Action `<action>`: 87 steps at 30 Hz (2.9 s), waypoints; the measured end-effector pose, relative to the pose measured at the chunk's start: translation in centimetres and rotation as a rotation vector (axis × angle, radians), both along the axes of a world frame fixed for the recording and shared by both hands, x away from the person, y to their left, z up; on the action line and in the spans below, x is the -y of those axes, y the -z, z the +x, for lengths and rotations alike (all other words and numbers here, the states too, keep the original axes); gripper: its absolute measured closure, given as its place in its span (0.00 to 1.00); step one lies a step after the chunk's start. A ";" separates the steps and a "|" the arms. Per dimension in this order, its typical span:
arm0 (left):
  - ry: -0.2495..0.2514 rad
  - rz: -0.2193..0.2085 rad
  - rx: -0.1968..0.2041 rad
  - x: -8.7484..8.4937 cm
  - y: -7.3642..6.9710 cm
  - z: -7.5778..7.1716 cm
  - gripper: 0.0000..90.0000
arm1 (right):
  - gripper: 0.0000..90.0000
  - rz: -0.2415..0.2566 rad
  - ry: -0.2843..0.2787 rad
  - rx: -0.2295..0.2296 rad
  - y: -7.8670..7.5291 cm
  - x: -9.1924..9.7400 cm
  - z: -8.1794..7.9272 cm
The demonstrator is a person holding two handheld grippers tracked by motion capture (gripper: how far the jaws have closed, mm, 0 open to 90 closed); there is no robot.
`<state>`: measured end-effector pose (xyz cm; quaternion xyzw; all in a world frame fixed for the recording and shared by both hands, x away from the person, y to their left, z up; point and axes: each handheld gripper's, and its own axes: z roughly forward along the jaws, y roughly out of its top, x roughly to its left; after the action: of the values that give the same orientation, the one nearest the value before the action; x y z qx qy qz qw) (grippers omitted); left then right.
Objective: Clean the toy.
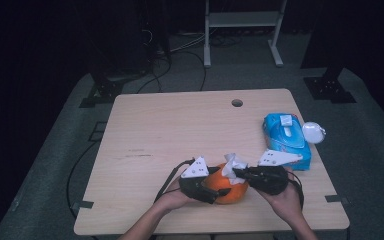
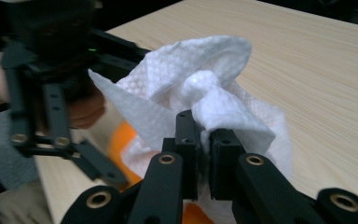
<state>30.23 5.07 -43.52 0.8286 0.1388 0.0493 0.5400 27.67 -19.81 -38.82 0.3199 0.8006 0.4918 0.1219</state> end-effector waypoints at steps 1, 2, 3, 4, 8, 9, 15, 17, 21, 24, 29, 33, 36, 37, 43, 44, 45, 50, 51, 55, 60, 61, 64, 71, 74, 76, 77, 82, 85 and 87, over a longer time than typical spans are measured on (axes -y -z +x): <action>0.000 0.000 0.000 0.0 0.0 0.0 0.28 | 0.93 -0.009 0.020 0.002 0.0 0.4 0.1; 0.000 -0.012 -0.010 0.0 0.1 0.1 0.28 | 0.92 -0.014 0.038 0.000 0.1 0.7 0.2; 0.000 -0.013 -0.010 0.0 0.1 0.1 0.28 | 0.92 -0.003 0.045 -0.009 0.1 1.0 0.2; 0.000 -0.009 -0.005 0.0 0.1 0.0 0.28 | 0.92 0.004 0.045 -0.012 0.1 1.1 0.2; -0.012 -0.006 0.012 0.4 -0.3 -0.2 0.31 | 0.92 0.027 -0.018 0.010 -0.7 0.0 -0.7; -0.017 -0.010 0.002 0.3 -0.5 -0.3 0.33 | 0.92 0.010 -0.030 0.027 -0.9 -0.5 -1.0; 0.002 -0.029 -0.009 -0.2 -1.8 -0.4 0.40 | 0.92 0.019 -0.003 0.039 -1.5 -0.4 -1.4; 0.008 -0.028 -0.004 -0.2 -2.1 -0.5 0.40 | 0.92 0.019 -0.015 0.053 -1.8 -0.6 -1.7; -0.014 0.008 0.021 -0.4 -2.7 -0.6 0.41 | 0.92 -0.001 -0.015 0.069 -2.1 -0.8 -1.7; -0.020 0.007 -0.009 -0.7 -2.2 -0.3 0.41 | 0.92 -0.018 0.024 0.010 -0.4 0.0 -0.5; -0.011 0.013 0.009 -0.3 -2.4 -0.5 0.41 | 0.93 0.049 -0.024 0.025 -1.5 -0.2 -1.3; -0.008 0.001 0.001 -0.4 -2.7 -0.6 0.41 | 0.92 0.004 -0.044 0.052 -1.8 -1.1 -1.6; -0.012 0.002 -0.006 -0.5 -2.4 -0.5 0.41 | 0.92 0.013 -0.029 0.006 -0.8 -0.5 -0.9; -0.012 0.002 -0.006 -0.5 -2.4 -0.5 0.40 | 0.92 0.023 -0.025 -0.009 -0.5 -0.2 -0.7; 0.032 -0.036 -0.030 -0.9 -0.7 0.7 0.13 | 0.92 0.004 0.008 -0.035 0.3 0.7 0.0; 0.031 -0.049 -0.041 -1.1 -0.4 0.9 0.12 | 0.92 0.009 0.013 -0.039 0.4 0.9 0.1; 0.030 -0.061 -0.050 -1.3 -0.3 1.2 0.11 | 0.92 0.011 0.012 -0.042 0.4 1.1 0.3; 0.058 -0.052 -0.069 -1.8 0.6 1.7 0.09 | 0.92 0.000 0.035 -0.052 0.9 1.8 0.8; 0.062 -0.045 -0.073 -1.9 0.8 1.8 0.09 | 0.92 0.000 0.045 -0.056 1.0 2.1 0.9; 0.062 -0.050 -0.084 -2.1 1.4 1.8 0.23 | 0.92 0.018 0.060 -0.074 1.2 2.7 1.1; 0.062 -0.031 -0.063 -1.8 1.2 1.5 0.32 | 0.92 0.061 0.018 -0.028 -0.3 1.5 0.1; 0.061 -0.030 -0.054 -1.7 1.2 1.4 0.32 | 0.92 0.058 0.000 -0.020 -0.6 1.1 -0.2; 0.050 -0.031 -0.058 -1.9 0.9 1.4 0.34 | 0.92 0.016 -0.019 0.003 -0.7 0.2 -0.5; 0.036 -0.066 -0.064 -2.2 -0.1 1.5 0.42 | 0.92 0.045 0.055 -0.058 0.6 2.4 0.7; 0.044 -0.074 -0.055 -1.9 -0.7 1.1 0.43 | 0.92 0.095 0.013 -0.024 -0.7 1.5 -0.1; 0.042 -0.073 -0.044 -1.7 -1.0 0.9 0.43 | 0.92 0.086 -0.012 0.001 -1.3 0.5 -0.6; 0.040 -0.067 -0.038 -1.8 -1.1 0.9 0.43 | 0.92 0.069 -0.016 0.015 -1.4 0.2 -0.8; 0.009 -0.057 -0.044 -2.4 -1.1 1.2 0.44 | 0.92 0.013 0.029 -0.043 0.5 0.8 0.3; 0.009 -0.052 -0.041 -2.2 -1.0 1.2 0.43 | 0.92 0.052 0.033 -0.071 0.8 1.0 0.6; 0.013 -0.049 -0.033 -1.8 -0.9 1.1 0.43 | 0.92 0.087 0.006 -0.055 0.0 0.5 0.3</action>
<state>31.34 6.85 -42.62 0.8168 0.1436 0.0286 0.5580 27.92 -20.32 -38.86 0.3406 0.7806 0.5167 0.0871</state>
